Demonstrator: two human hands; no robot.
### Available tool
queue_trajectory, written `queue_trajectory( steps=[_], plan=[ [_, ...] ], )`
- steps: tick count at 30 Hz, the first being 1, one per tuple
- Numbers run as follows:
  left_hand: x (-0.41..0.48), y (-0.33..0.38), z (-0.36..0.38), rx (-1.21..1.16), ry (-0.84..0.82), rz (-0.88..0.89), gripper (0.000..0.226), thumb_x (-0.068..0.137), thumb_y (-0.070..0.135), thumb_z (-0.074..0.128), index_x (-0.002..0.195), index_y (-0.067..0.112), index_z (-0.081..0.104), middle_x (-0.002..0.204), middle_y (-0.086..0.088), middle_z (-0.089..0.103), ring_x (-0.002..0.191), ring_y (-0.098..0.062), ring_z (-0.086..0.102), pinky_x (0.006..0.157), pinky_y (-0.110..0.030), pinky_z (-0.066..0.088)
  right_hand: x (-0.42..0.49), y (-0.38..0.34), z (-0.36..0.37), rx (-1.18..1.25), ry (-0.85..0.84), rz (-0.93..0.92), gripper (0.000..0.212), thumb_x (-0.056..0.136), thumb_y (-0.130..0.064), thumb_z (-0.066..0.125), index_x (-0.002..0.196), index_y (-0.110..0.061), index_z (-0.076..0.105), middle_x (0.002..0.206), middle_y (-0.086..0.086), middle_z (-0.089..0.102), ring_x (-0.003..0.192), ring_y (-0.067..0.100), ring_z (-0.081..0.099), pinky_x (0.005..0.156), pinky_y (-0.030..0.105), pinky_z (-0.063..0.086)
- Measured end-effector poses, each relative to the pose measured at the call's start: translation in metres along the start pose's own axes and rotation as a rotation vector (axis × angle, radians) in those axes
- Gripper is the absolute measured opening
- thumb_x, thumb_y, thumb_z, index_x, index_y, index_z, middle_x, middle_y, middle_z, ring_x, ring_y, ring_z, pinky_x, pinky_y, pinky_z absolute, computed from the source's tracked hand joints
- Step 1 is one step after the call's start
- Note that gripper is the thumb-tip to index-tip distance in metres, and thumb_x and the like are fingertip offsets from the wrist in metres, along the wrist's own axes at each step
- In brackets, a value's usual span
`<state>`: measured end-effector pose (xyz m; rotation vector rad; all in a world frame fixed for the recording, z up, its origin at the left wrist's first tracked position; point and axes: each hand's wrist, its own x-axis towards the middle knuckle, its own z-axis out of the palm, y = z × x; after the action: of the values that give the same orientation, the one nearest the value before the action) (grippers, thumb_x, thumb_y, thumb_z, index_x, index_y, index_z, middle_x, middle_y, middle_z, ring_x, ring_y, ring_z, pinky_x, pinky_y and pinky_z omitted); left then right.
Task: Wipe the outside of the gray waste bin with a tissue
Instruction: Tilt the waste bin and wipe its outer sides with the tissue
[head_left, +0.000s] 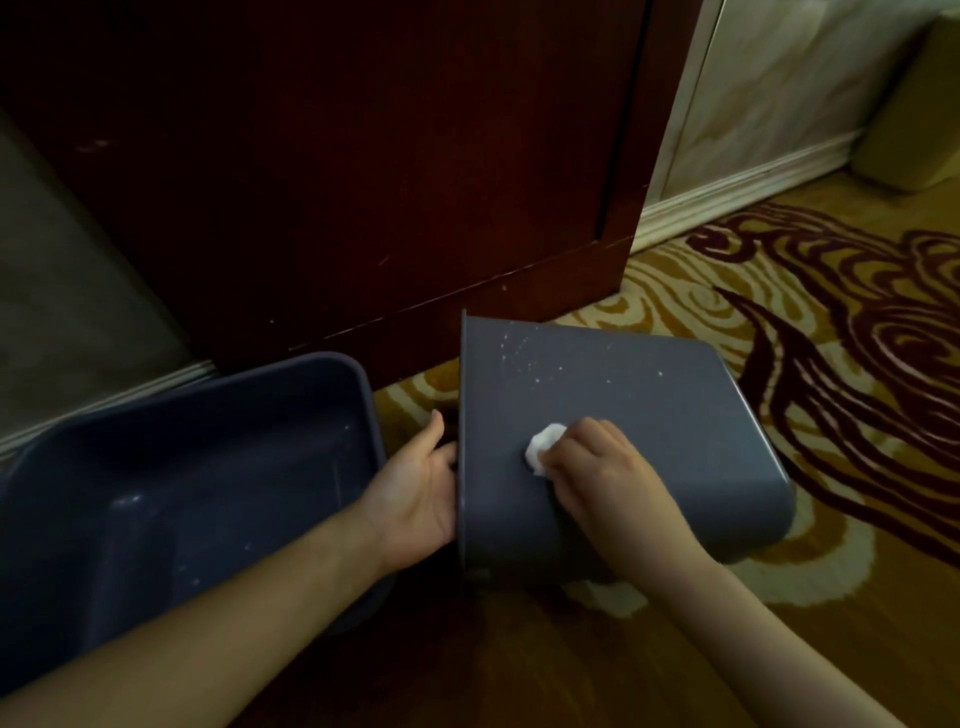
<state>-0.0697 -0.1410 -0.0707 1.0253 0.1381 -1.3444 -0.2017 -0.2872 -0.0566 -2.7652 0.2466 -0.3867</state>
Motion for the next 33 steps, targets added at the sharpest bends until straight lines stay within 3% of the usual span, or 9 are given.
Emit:
queue_trajectory(
  steps=[5, 8, 10, 13, 16, 22, 27, 30, 33],
  plan=[
    [0.010, 0.023, 0.009, 0.164, 0.088, 0.107, 0.036, 0.093, 0.043, 0.040, 0.109, 0.020, 0.062, 0.092, -0.009, 0.077, 0.095, -0.026, 0.069, 0.076, -0.042, 0.052, 0.036, 0.034, 0.002, 0.013, 0.214, 0.292, 0.014, 0.089, -0.018, 0.056, 0.097, -0.011, 0.064, 0.100, 0.005, 0.056, 0.089, 0.015, 0.051, 0.071, 0.023, 0.040],
    [0.019, 0.037, 0.024, 0.194, 0.162, 0.209, 0.028, 0.095, 0.022, 0.044, 0.119, 0.014, 0.058, 0.098, -0.010, 0.070, 0.095, -0.024, 0.064, 0.082, -0.040, 0.051, 0.074, 0.023, 0.011, 0.049, 0.321, 0.277, 0.017, 0.090, -0.017, 0.053, 0.103, -0.010, 0.063, 0.104, 0.007, 0.056, 0.095, 0.018, 0.051, 0.077, 0.027, 0.043],
    [0.024, 0.039, 0.030, 0.180, 0.199, 0.243, 0.031, 0.096, 0.014, 0.042, 0.124, 0.010, 0.054, 0.106, -0.011, 0.065, 0.094, -0.024, 0.062, 0.083, -0.039, 0.049, 0.100, 0.012, 0.019, 0.048, 0.276, 0.203, 0.021, 0.092, -0.016, 0.051, 0.107, -0.009, 0.063, 0.106, 0.010, 0.056, 0.100, 0.023, 0.050, 0.081, 0.032, 0.044],
    [0.028, 0.040, 0.029, 0.156, 0.232, 0.246, 0.034, 0.096, 0.012, 0.041, 0.128, 0.009, 0.052, 0.118, -0.016, 0.060, 0.101, -0.027, 0.059, 0.083, -0.039, 0.048, 0.124, 0.002, 0.032, 0.038, 0.107, 0.077, 0.026, 0.092, -0.014, 0.048, 0.114, -0.008, 0.061, 0.107, 0.014, 0.054, 0.104, 0.031, 0.047, 0.083, 0.042, 0.041],
    [0.029, 0.041, 0.023, 0.146, 0.214, 0.212, 0.030, 0.096, 0.013, 0.042, 0.123, 0.011, 0.054, 0.105, -0.012, 0.064, 0.094, -0.024, 0.061, 0.077, -0.038, 0.049, 0.121, 0.010, 0.035, 0.039, 0.092, 0.069, 0.024, 0.093, -0.014, 0.048, 0.111, -0.007, 0.062, 0.106, 0.014, 0.054, 0.104, 0.031, 0.046, 0.084, 0.042, 0.040],
    [0.032, 0.054, 0.020, 0.159, 0.201, 0.147, 0.017, 0.092, 0.015, 0.048, 0.101, 0.016, 0.063, 0.087, -0.009, 0.072, 0.088, -0.023, 0.066, 0.072, -0.039, 0.053, 0.070, 0.072, 0.014, -0.012, 0.278, 0.363, 0.018, 0.093, -0.013, 0.050, 0.099, -0.004, 0.065, 0.102, 0.014, 0.056, 0.097, 0.029, 0.049, 0.082, 0.039, 0.044],
    [0.048, 0.082, 0.035, 0.257, 0.265, 0.184, 0.032, 0.094, 0.020, 0.048, 0.123, 0.008, 0.054, 0.103, -0.012, 0.065, 0.092, -0.023, 0.063, 0.074, -0.036, 0.052, 0.043, 0.094, 0.000, -0.065, 0.365, 0.578, 0.019, 0.093, -0.016, 0.049, 0.096, -0.004, 0.062, 0.099, 0.014, 0.054, 0.092, 0.026, 0.051, 0.079, 0.038, 0.046],
    [0.058, 0.091, 0.044, 0.323, 0.329, 0.180, 0.036, 0.096, 0.015, 0.044, 0.129, 0.003, 0.048, 0.128, -0.016, 0.057, 0.113, -0.027, 0.056, 0.082, -0.038, 0.047, 0.053, 0.062, 0.006, -0.068, 0.424, 0.427, 0.018, 0.092, -0.021, 0.048, 0.097, -0.010, 0.062, 0.099, 0.009, 0.055, 0.088, 0.020, 0.050, 0.074, 0.030, 0.042],
    [0.062, 0.091, 0.046, 0.350, 0.349, 0.166, 0.036, 0.097, 0.015, 0.041, 0.130, 0.000, 0.046, 0.118, -0.018, 0.061, 0.117, -0.030, 0.055, 0.085, -0.039, 0.044, 0.084, 0.028, 0.018, -0.050, 0.371, 0.226, 0.016, 0.091, -0.018, 0.052, 0.098, -0.011, 0.064, 0.098, 0.009, 0.057, 0.088, 0.024, 0.052, 0.075, 0.036, 0.047]
  ],
)
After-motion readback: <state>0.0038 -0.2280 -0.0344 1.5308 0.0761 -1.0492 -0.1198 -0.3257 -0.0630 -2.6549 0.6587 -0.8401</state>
